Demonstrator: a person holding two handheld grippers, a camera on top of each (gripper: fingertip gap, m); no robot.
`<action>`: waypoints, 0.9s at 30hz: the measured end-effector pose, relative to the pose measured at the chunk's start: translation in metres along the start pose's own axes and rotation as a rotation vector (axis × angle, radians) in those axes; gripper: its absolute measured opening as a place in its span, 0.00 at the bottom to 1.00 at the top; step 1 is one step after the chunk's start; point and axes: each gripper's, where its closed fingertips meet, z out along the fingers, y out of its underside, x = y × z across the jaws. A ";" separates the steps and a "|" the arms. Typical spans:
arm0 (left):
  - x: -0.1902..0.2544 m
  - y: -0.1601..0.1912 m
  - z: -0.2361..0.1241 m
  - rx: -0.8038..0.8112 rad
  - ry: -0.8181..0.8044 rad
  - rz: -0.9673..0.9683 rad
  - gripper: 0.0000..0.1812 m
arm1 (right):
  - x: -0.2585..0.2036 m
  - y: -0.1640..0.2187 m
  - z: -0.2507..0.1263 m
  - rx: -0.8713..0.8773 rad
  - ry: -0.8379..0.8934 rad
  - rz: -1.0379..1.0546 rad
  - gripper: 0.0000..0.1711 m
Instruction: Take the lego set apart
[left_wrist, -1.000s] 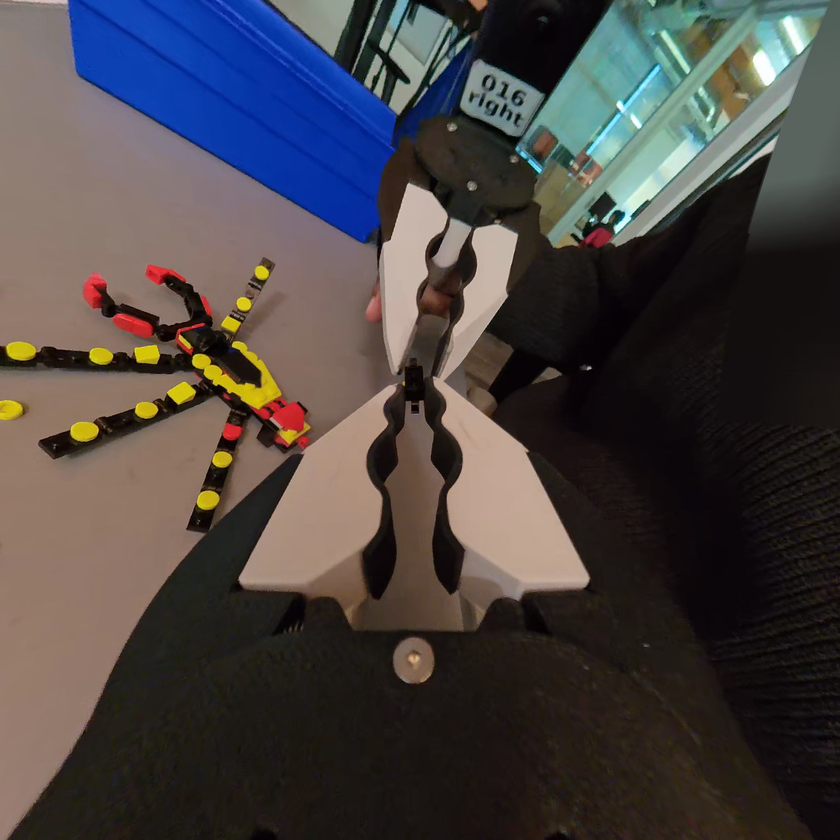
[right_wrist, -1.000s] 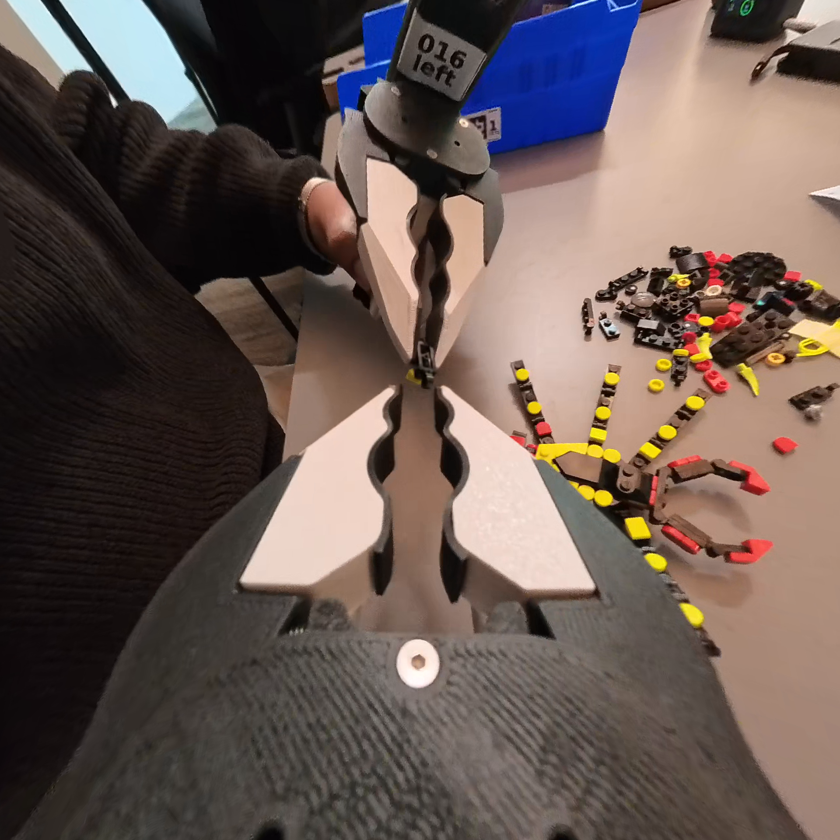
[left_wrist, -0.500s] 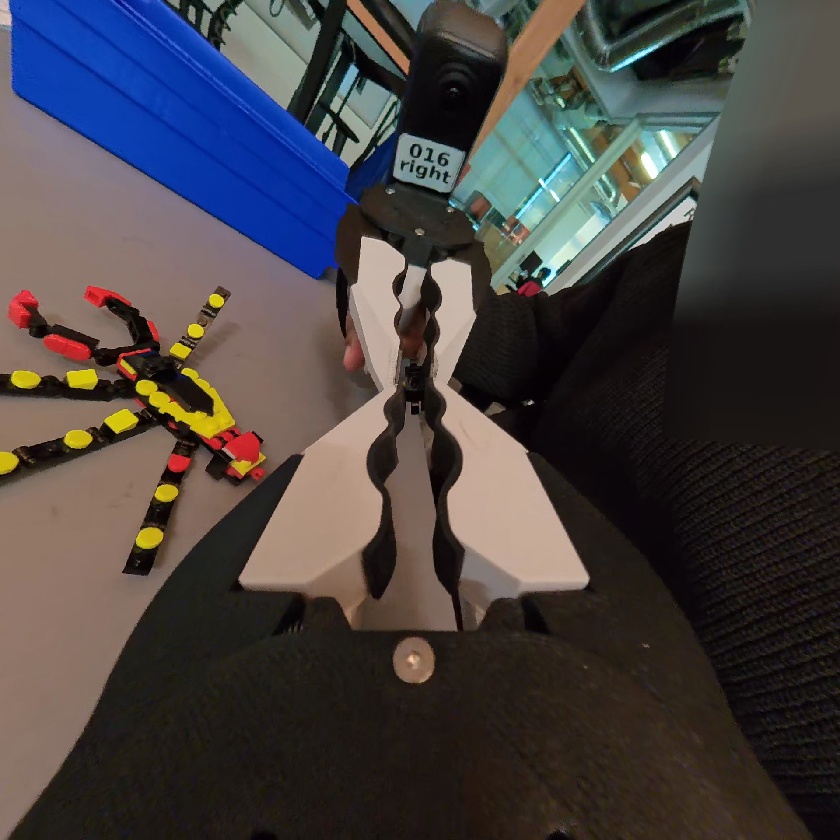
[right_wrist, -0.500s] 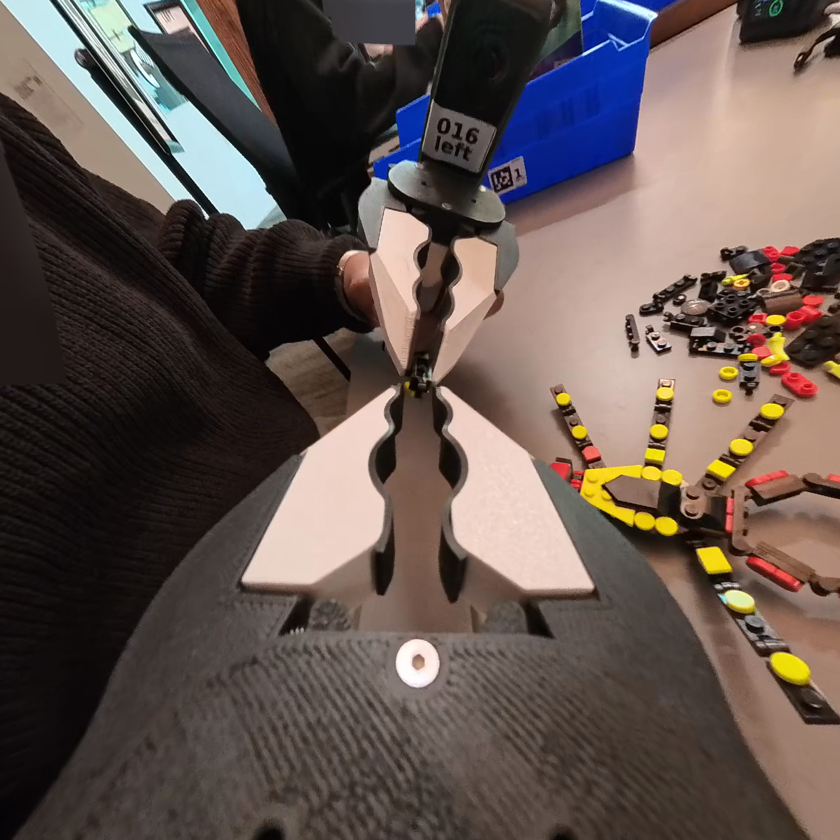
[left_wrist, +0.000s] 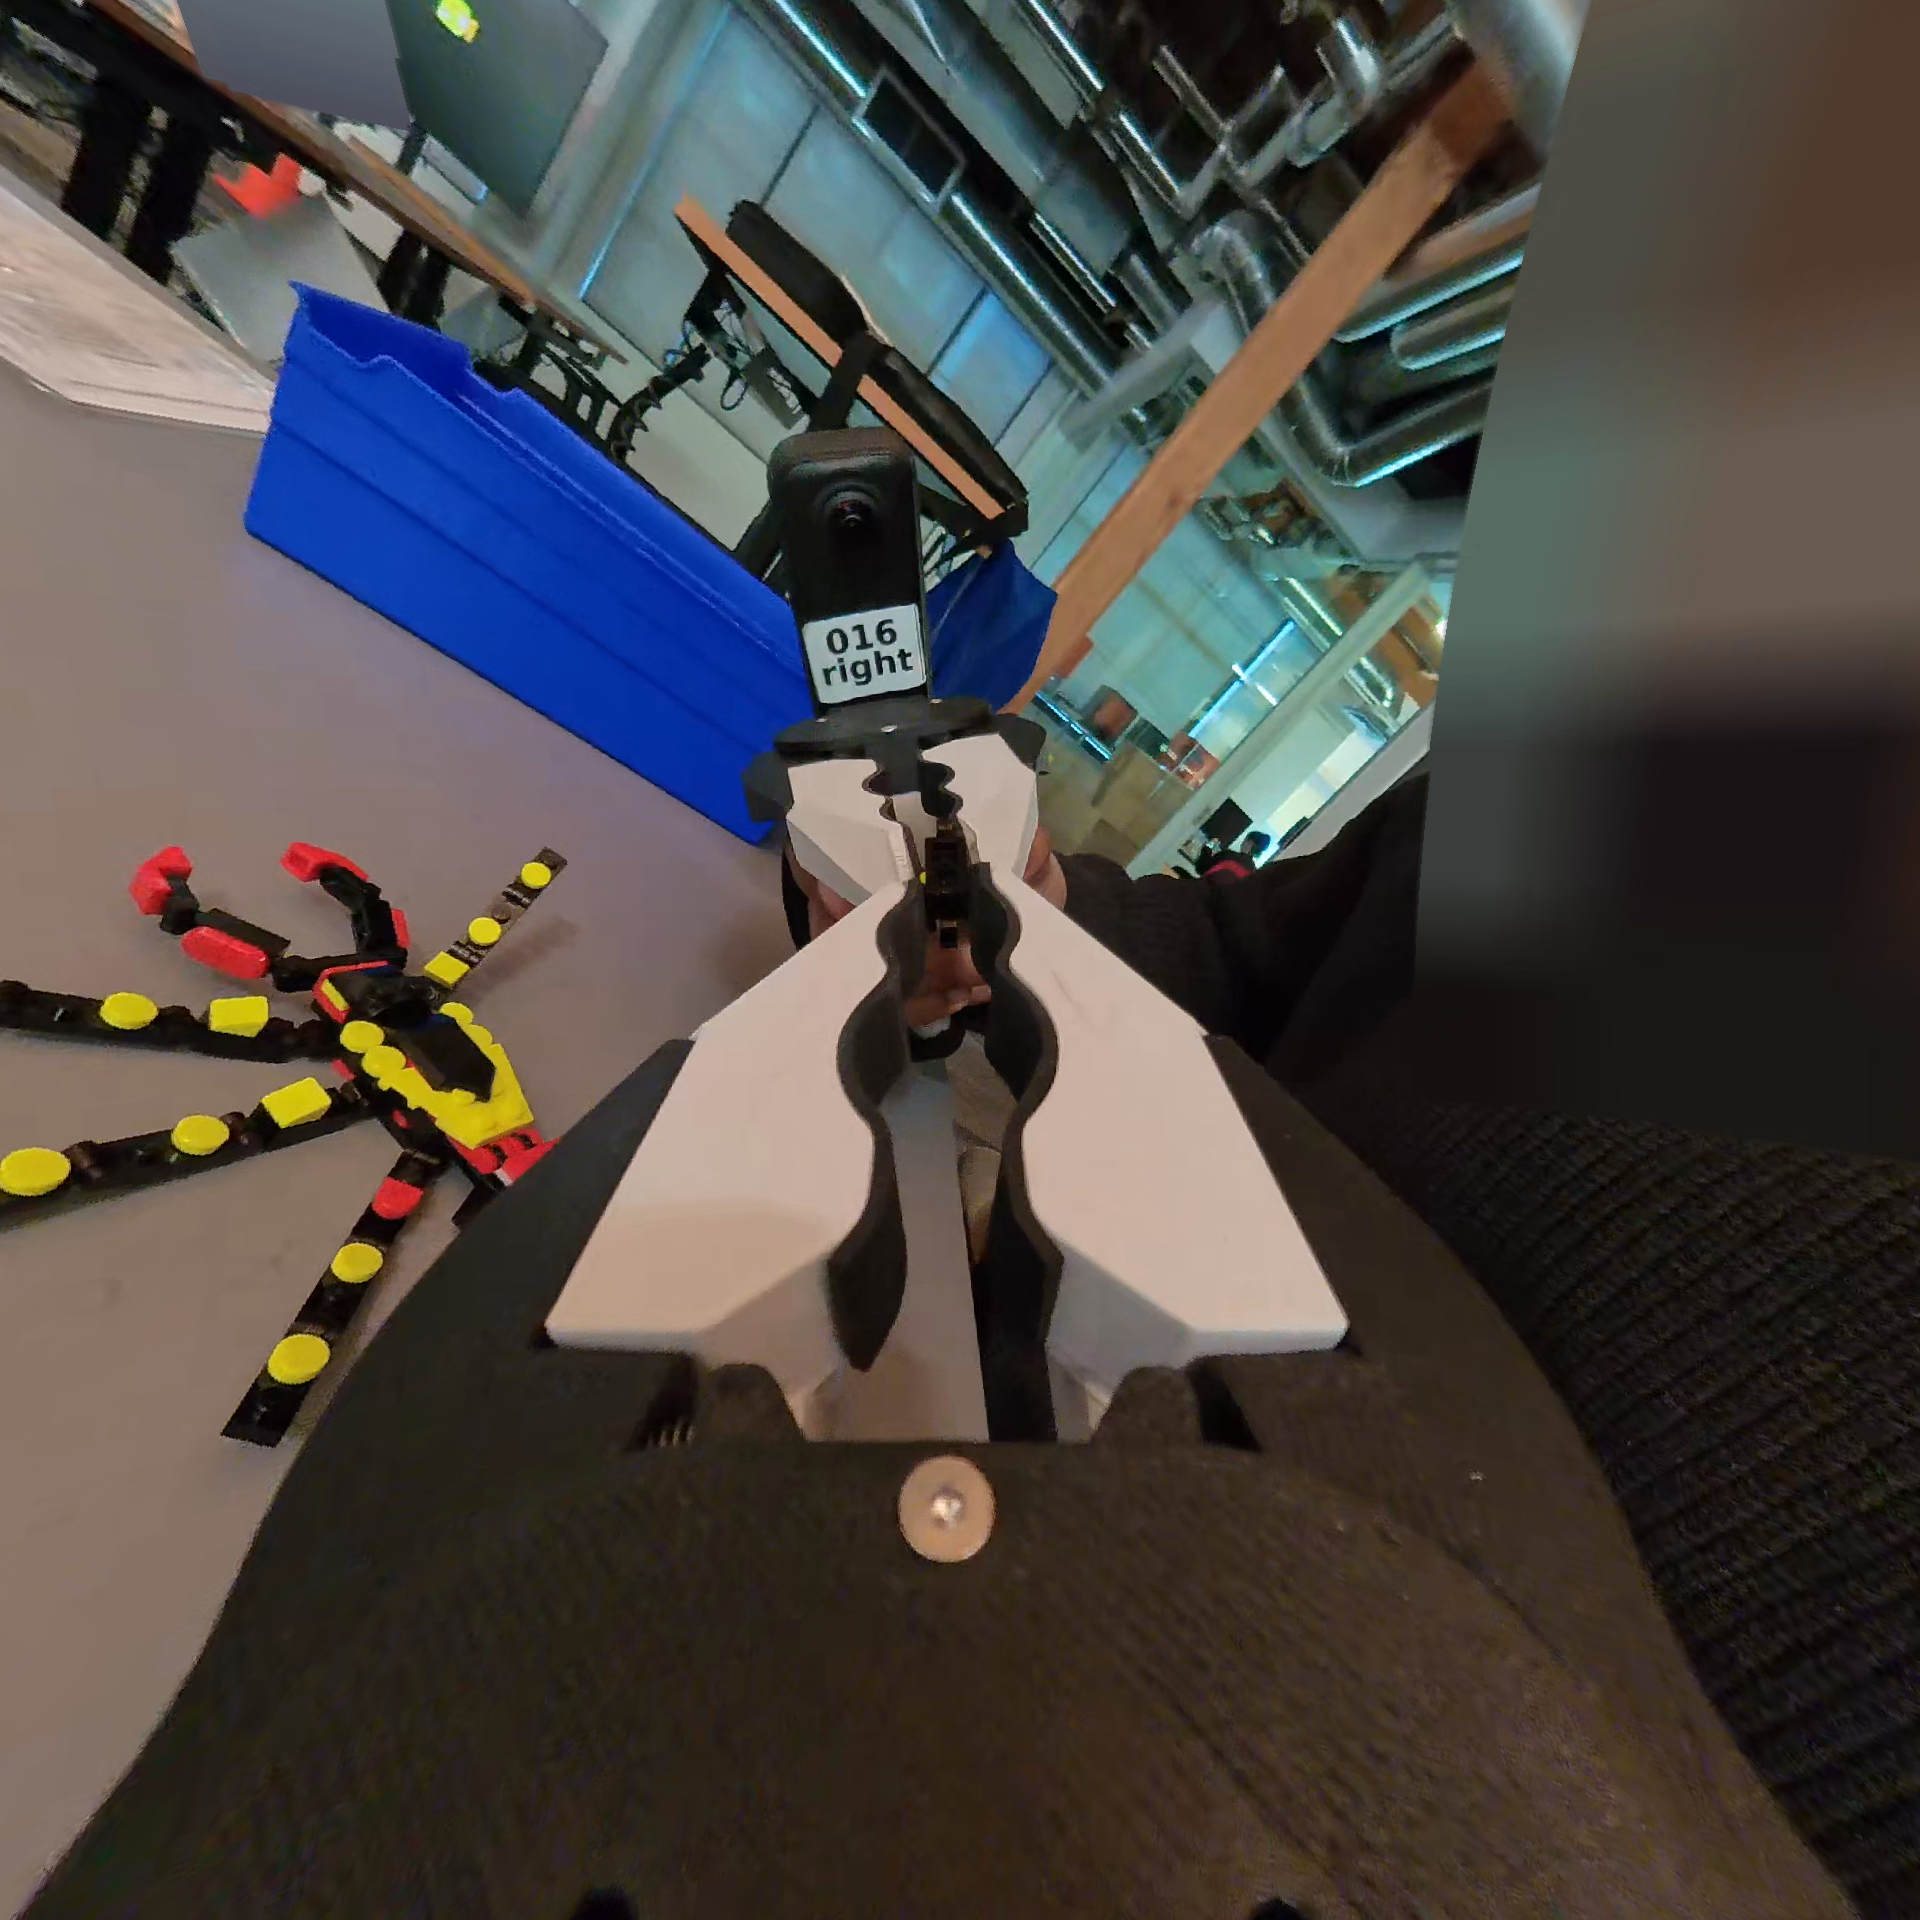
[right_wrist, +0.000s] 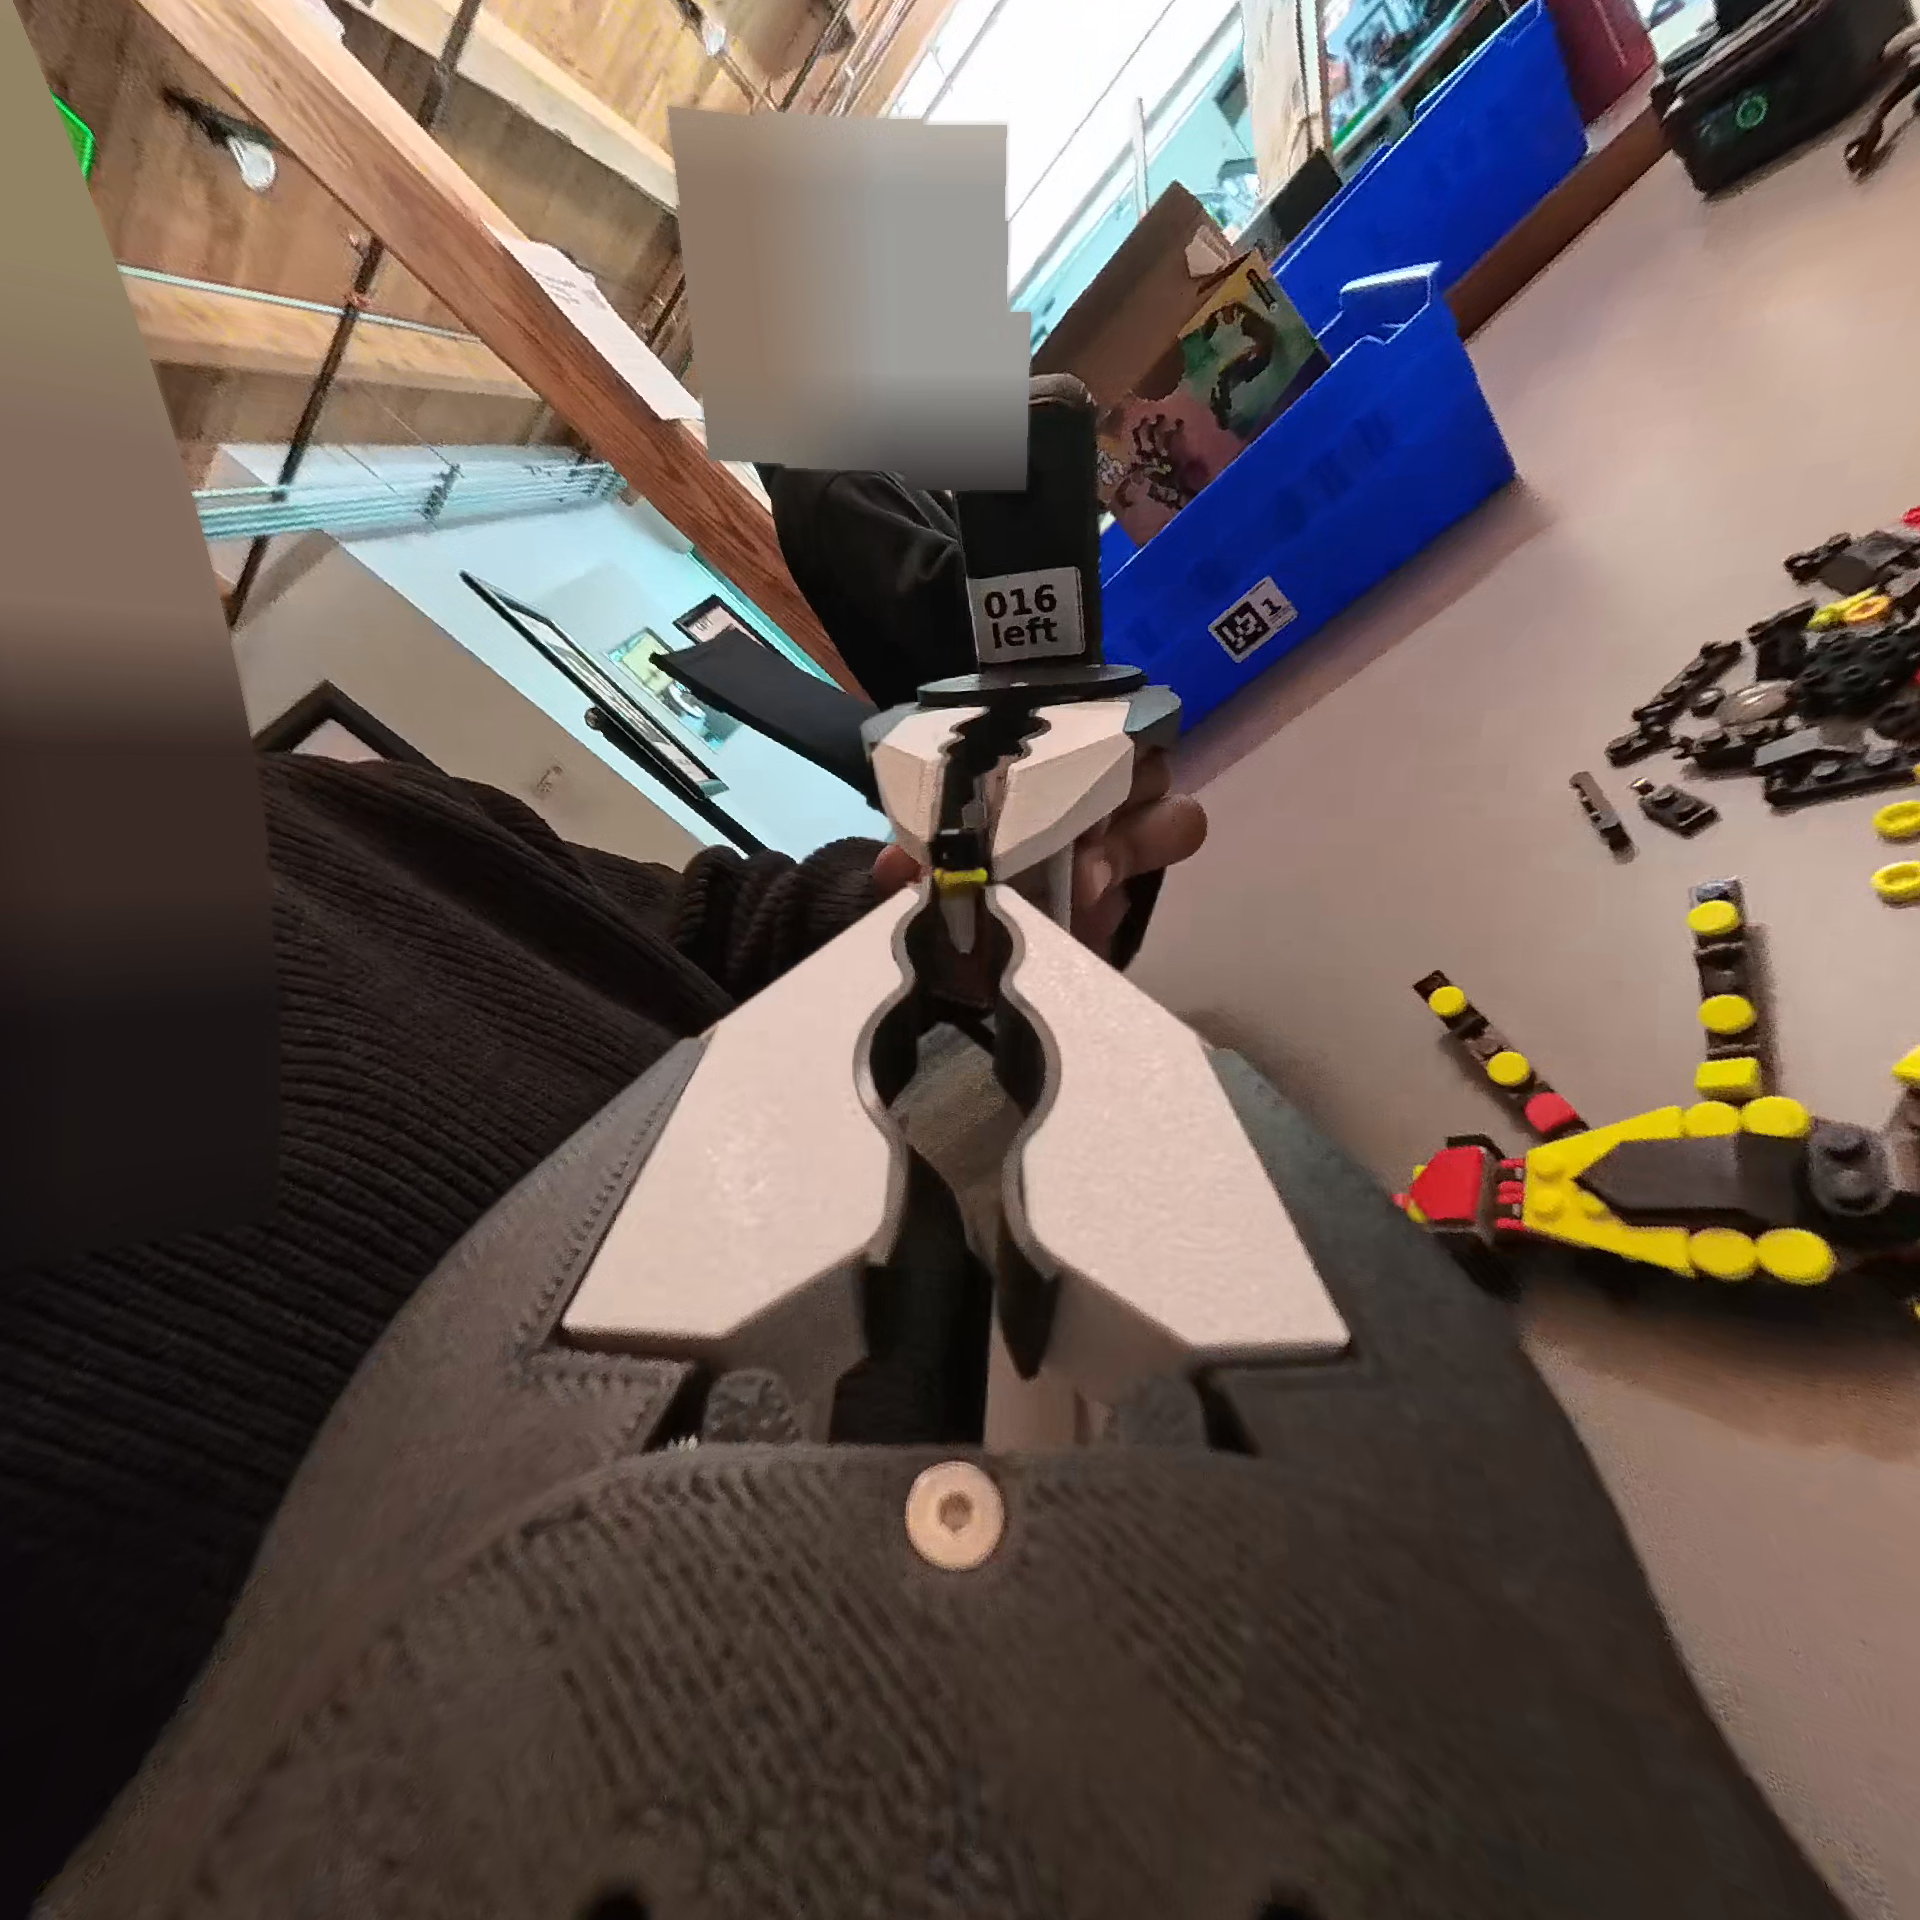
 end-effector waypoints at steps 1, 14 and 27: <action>-0.001 0.000 0.000 0.000 0.001 -0.005 0.03 | 0.001 0.000 0.000 -0.002 0.001 0.002 0.04; -0.015 0.008 0.001 -0.058 -0.091 0.064 0.03 | 0.017 0.001 -0.006 -0.094 0.203 -0.207 0.03; -0.019 0.024 -0.002 -0.182 -0.099 0.100 0.00 | 0.028 0.019 -0.011 -0.295 0.329 -0.457 0.00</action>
